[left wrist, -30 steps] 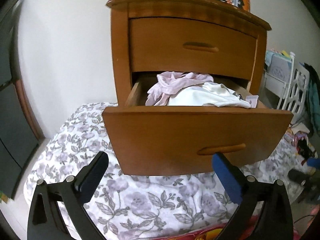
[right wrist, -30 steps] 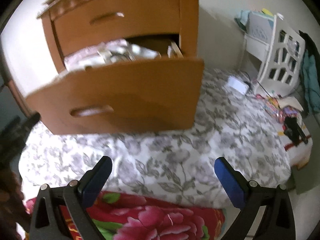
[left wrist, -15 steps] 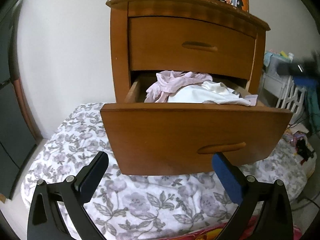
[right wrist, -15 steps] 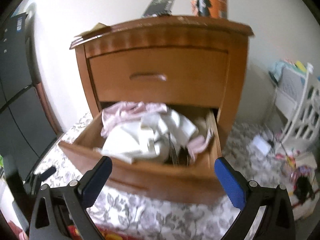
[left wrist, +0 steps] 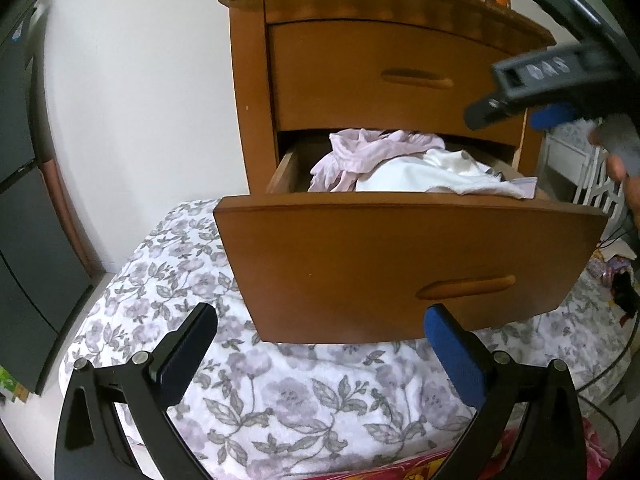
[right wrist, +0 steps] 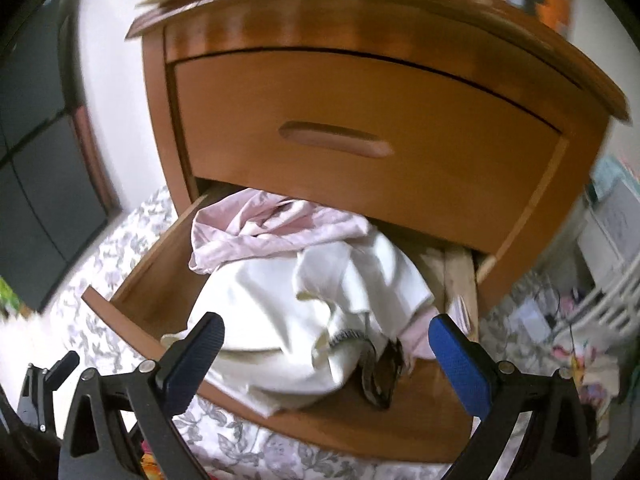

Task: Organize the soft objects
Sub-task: 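Reach the right tool into the drawer and grasp the pink cloth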

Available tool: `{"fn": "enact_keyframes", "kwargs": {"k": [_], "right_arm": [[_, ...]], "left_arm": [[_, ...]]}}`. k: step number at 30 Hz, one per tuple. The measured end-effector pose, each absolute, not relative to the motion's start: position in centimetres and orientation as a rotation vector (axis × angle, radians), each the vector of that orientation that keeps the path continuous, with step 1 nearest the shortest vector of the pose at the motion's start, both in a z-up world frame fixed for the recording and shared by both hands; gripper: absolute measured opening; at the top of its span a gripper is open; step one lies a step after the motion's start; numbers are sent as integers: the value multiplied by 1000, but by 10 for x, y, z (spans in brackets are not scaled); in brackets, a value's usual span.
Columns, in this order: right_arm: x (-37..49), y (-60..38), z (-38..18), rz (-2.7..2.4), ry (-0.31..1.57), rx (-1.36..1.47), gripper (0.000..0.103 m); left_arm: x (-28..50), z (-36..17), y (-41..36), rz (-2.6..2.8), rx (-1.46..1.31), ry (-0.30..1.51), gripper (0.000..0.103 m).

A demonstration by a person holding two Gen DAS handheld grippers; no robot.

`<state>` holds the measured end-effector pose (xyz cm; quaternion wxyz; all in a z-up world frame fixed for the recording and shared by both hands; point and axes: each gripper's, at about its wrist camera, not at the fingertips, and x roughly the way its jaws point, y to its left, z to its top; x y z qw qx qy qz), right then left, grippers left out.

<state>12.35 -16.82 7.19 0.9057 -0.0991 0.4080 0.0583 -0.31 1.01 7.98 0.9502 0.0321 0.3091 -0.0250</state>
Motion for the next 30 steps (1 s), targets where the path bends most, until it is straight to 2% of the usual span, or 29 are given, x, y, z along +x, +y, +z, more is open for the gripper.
{"fn": "enact_keyframes", "kwargs": {"k": [14, 23, 29, 30], "right_arm": [[181, -105, 47, 222, 935, -355, 103], [208, -69, 23, 242, 995, -446, 99], [221, -55, 2, 188, 1038, -522, 90], [222, -56, 0, 157, 1036, -532, 86]], "left_arm": [[12, 66, 23, 12, 14, 711, 103], [16, 63, 23, 3, 9, 732, 103], [17, 62, 22, -5, 12, 741, 103], [17, 62, 22, -5, 12, 741, 103]]}}
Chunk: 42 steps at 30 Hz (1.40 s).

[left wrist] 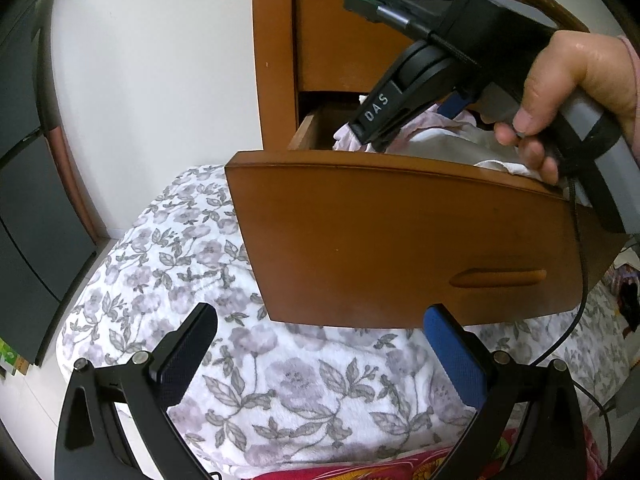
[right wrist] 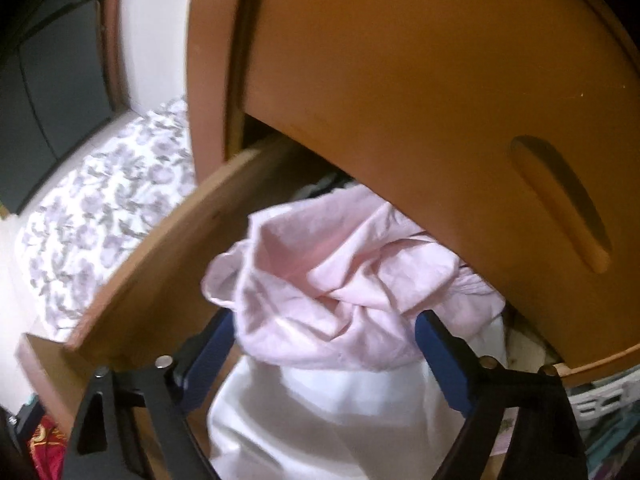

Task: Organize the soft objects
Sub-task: 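Reach the right tool into the drawer and grasp the pink cloth, then lift the pink cloth up out of the drawer with the right tool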

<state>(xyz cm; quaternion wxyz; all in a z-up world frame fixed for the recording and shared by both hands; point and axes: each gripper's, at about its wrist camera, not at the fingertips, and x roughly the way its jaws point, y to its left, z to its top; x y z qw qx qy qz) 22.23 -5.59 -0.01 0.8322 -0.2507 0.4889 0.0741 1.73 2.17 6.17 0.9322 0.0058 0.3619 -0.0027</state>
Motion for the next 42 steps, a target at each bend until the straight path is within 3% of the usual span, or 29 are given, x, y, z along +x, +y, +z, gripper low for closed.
{"fn": "enact_keyframes", "kwargs": {"k": [5, 7, 13, 23, 42], "right_arm": [[225, -76, 10, 115, 1013, -454, 61], [224, -87, 19, 101, 989, -410, 45], [216, -116, 36, 68, 945, -319, 16], [176, -142, 62, 55, 840, -235, 15], [41, -207, 171, 28, 521, -22, 15]], "left_arm": [[18, 61, 22, -9, 7, 749, 103], [18, 60, 22, -10, 6, 752, 103], [19, 59, 21, -13, 12, 762, 103], [18, 60, 20, -23, 18, 759, 103], [6, 67, 14, 2, 37, 702, 103]]}}
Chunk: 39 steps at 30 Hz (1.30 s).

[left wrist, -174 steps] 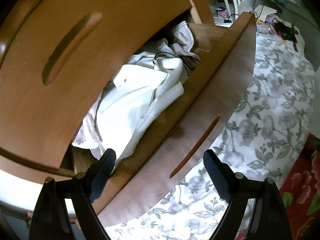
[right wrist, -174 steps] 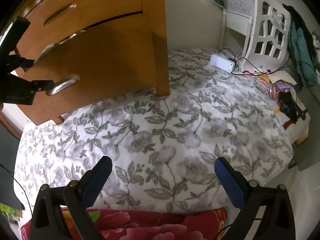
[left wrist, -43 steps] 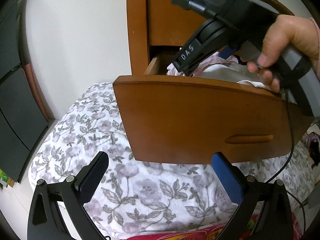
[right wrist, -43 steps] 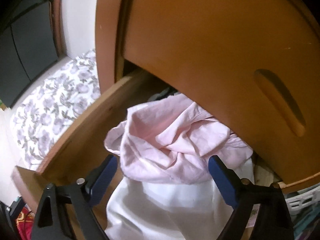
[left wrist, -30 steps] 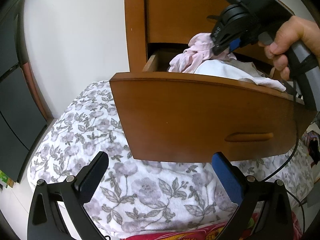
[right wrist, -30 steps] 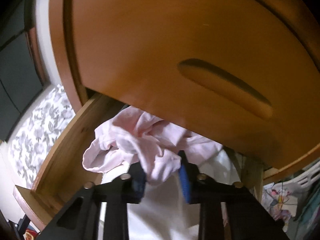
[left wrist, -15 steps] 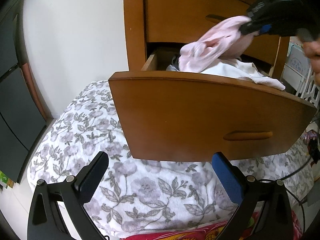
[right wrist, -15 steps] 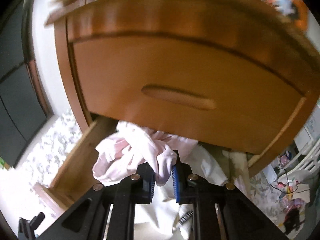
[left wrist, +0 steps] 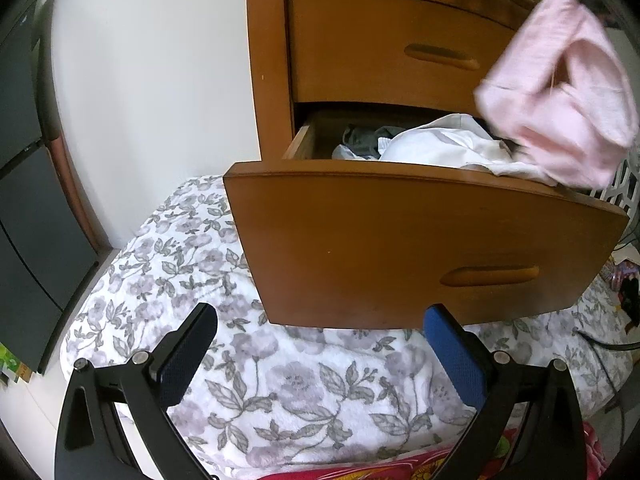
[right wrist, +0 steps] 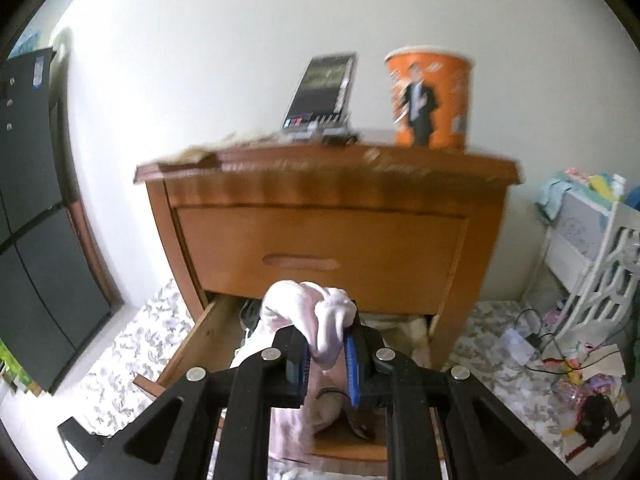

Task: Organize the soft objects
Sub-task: 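Lift the pink cloth up out of the drawer with the right tool, then lower the pink cloth onto the bedspread and open the right tool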

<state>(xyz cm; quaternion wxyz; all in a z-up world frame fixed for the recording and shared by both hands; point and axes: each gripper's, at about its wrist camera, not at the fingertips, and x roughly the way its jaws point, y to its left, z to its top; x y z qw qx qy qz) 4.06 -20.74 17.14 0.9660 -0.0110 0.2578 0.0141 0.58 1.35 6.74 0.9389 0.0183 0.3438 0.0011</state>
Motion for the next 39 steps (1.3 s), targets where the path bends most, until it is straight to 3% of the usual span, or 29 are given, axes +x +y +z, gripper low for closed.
{"fn": "enact_keyframes", "kwargs": {"k": [9, 22, 39], "right_arm": [[-27, -231, 205, -12, 449, 20, 15], [-72, -238, 199, 10, 492, 28, 15], [-28, -186, 78, 171, 856, -23, 15]], "left_arm": [[-2, 72, 9, -4, 68, 670, 103], [-11, 70, 9, -3, 69, 691, 103], [-11, 68, 7, -13, 81, 708, 103]]}}
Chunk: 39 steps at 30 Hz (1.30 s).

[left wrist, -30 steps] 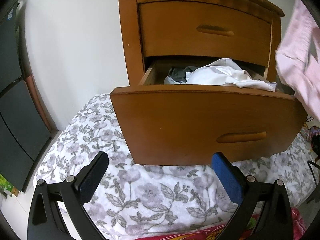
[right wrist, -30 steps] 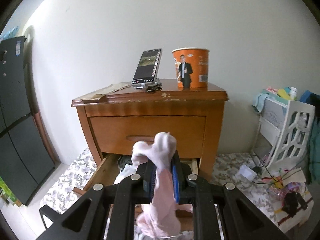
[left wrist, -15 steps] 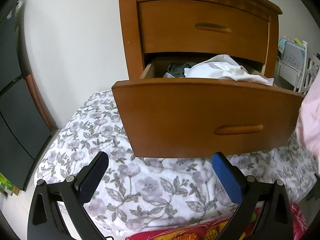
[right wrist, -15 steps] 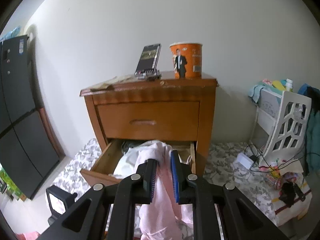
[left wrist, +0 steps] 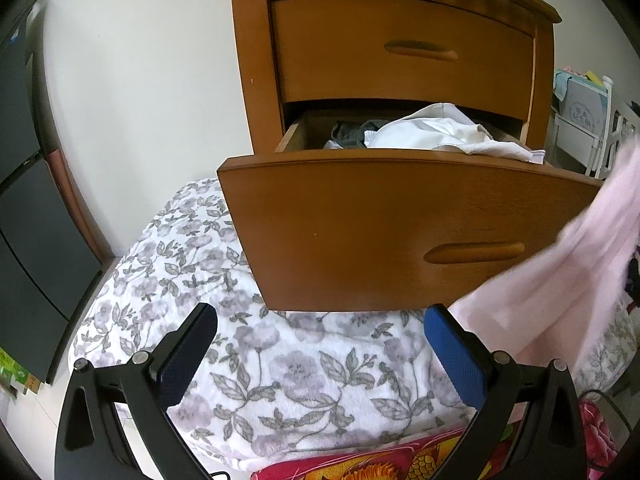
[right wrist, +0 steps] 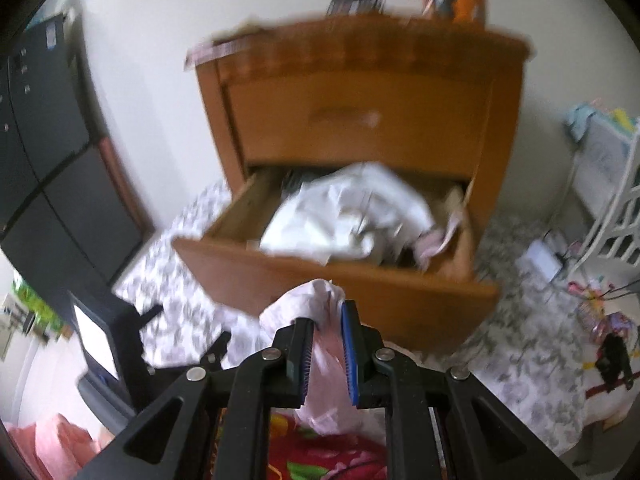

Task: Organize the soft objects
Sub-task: 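Lower the pink cloth onto the bedspread and open the right tool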

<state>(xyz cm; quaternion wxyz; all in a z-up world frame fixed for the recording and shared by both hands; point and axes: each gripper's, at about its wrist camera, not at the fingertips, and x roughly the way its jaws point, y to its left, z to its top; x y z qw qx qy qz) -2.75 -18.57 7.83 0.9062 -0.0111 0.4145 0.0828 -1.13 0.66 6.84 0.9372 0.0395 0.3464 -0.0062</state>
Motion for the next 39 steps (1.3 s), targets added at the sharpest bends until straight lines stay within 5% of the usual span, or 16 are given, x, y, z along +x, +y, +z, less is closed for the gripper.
{"fn": "enact_keyframes", "kwargs": {"k": [8, 17, 20, 22, 26, 35, 39], "right_arm": [[-5, -174, 4, 188, 1072, -4, 15], [-2, -171, -8, 168, 1112, -29, 16], [0, -171, -8, 157, 1117, -30, 34], [0, -171, -8, 142, 1121, -39, 57], [-1, -172, -8, 130, 1122, -60, 62], [3, -182, -8, 63, 1130, -78, 103], [3, -188, -6, 44, 1122, -77, 103]], "left_arm": [[-10, 67, 8, -17, 76, 716, 103], [-9, 66, 8, -19, 75, 725, 103], [-8, 66, 9, -20, 72, 728, 103], [-8, 66, 9, -20, 71, 727, 103], [-8, 65, 9, -20, 71, 728, 103], [-9, 65, 10, -20, 68, 729, 103], [-9, 65, 10, -20, 68, 730, 103]]}}
